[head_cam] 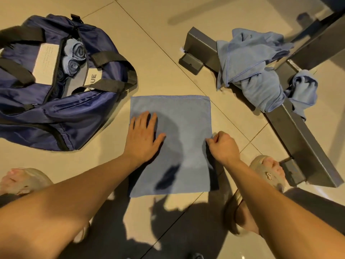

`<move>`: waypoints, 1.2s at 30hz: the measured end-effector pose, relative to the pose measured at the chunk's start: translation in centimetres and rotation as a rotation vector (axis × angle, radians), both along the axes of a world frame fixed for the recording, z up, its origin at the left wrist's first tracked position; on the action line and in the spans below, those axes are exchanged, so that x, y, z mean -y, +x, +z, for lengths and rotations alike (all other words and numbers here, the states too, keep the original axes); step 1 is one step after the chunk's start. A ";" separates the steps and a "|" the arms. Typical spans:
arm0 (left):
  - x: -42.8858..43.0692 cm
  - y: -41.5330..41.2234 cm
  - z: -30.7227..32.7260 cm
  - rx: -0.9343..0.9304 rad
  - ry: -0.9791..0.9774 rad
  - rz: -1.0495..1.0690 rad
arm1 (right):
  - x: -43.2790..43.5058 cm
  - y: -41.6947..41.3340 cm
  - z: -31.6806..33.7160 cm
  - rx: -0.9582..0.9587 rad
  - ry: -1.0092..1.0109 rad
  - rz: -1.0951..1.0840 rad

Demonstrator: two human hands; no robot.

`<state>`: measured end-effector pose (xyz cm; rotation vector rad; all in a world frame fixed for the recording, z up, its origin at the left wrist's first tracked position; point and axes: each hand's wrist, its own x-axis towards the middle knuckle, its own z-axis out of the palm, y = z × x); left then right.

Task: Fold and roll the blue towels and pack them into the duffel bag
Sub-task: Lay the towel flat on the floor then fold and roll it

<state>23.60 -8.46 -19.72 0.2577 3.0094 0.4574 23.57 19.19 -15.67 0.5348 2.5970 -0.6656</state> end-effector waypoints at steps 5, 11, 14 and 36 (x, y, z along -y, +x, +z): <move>2.3 6.3 1.7 0.018 -0.058 0.196 | -1.3 6.4 -0.6 0.127 -0.088 -0.087; 3.7 13.3 2.3 0.396 0.251 0.643 | -3.3 10.0 -0.4 0.202 -0.204 -0.210; 3.3 15.1 2.5 0.454 0.265 0.733 | -3.5 11.1 -0.1 0.237 -0.280 -0.275; 1.3 18.3 2.8 0.412 0.937 1.266 | -3.0 14.1 0.6 0.122 -0.535 -0.628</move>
